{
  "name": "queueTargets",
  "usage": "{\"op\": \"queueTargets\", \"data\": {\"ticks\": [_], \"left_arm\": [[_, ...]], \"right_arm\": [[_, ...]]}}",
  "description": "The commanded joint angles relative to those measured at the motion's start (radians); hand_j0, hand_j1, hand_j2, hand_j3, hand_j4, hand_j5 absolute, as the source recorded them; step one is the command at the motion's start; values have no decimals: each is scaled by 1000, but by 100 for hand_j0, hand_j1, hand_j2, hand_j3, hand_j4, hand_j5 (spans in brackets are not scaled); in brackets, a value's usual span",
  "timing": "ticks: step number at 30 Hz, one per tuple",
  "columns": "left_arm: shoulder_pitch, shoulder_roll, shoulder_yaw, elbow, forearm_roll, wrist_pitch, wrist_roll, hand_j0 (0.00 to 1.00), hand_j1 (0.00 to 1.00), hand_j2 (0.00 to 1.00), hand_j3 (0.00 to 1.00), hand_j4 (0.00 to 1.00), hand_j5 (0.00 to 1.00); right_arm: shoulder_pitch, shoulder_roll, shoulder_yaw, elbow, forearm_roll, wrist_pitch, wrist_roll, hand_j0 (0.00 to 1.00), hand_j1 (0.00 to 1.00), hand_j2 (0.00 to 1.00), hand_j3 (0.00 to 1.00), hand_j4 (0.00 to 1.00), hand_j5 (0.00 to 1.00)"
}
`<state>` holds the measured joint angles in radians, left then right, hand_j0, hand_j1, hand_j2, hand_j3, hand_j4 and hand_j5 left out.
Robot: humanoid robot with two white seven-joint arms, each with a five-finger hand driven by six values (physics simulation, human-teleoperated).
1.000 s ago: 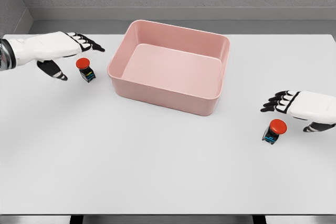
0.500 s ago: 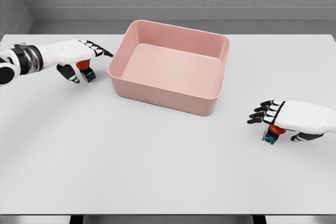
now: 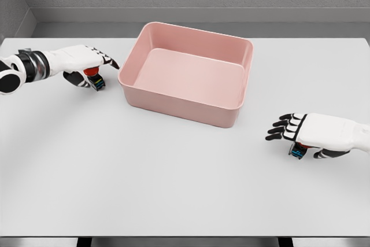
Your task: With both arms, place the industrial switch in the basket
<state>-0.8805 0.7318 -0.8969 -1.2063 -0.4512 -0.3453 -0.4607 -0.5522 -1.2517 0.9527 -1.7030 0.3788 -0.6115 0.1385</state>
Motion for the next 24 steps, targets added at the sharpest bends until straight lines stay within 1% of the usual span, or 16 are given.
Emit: {"op": "queueTargets", "data": {"ticks": [1,2,3,7,10,12,13,14,16,17,20,21,24], "left_arm": [[0,1,1,1,0,0,1,77,77,77,77,77,77],[0,1,1,2,-1,0,1,76,76,76,76,76,76],[0,1,1,2,-14,0,1,76,76,76,76,76,76],[0,3,1,25,-21,-1,1,76,76,76,76,76,76],[0,3,1,28,-29,-1,1,76,76,76,76,76,76],[0,6,3,30,-32,0,1,76,76,76,76,76,76],[-2,6,4,33,-50,0,1,76,76,76,76,76,76],[-3,3,4,57,-57,0,1,76,76,76,76,76,76],[-5,3,9,71,-64,0,11,76,76,76,76,76,76],[-8,1,7,73,-66,0,17,76,76,76,76,76,76],[-9,-5,6,70,-64,-1,17,76,76,76,76,76,76],[-9,-17,4,68,-64,-3,17,77,77,77,77,77,77],[-9,-18,4,63,-63,-11,17,77,77,77,77,77,77]], "right_arm": [[0,0,0,-6,-5,1,7,96,96,96,96,96,96],[0,2,-2,-6,-5,1,26,90,90,90,90,90,90],[2,2,0,-4,-5,1,26,90,90,90,90,90,90],[3,-2,-2,8,-5,1,46,89,89,89,89,89,89],[8,-2,-5,6,-5,1,47,82,82,82,82,82,82],[8,-2,-5,6,-5,1,47,80,80,80,80,80,80],[8,-2,-6,6,-5,1,47,77,77,77,77,77,77],[8,-2,-6,6,-5,1,47,77,77,77,77,77,77],[8,-3,-9,8,-3,1,50,76,76,76,76,76,76],[8,-5,-11,9,-3,1,62,72,72,72,72,72,72],[6,-6,-12,11,-3,1,62,69,69,69,69,69,69],[8,-6,-22,11,-3,1,62,66,66,66,66,66,66],[8,-6,-23,11,-3,1,64,62,62,62,62,62,62]]}}
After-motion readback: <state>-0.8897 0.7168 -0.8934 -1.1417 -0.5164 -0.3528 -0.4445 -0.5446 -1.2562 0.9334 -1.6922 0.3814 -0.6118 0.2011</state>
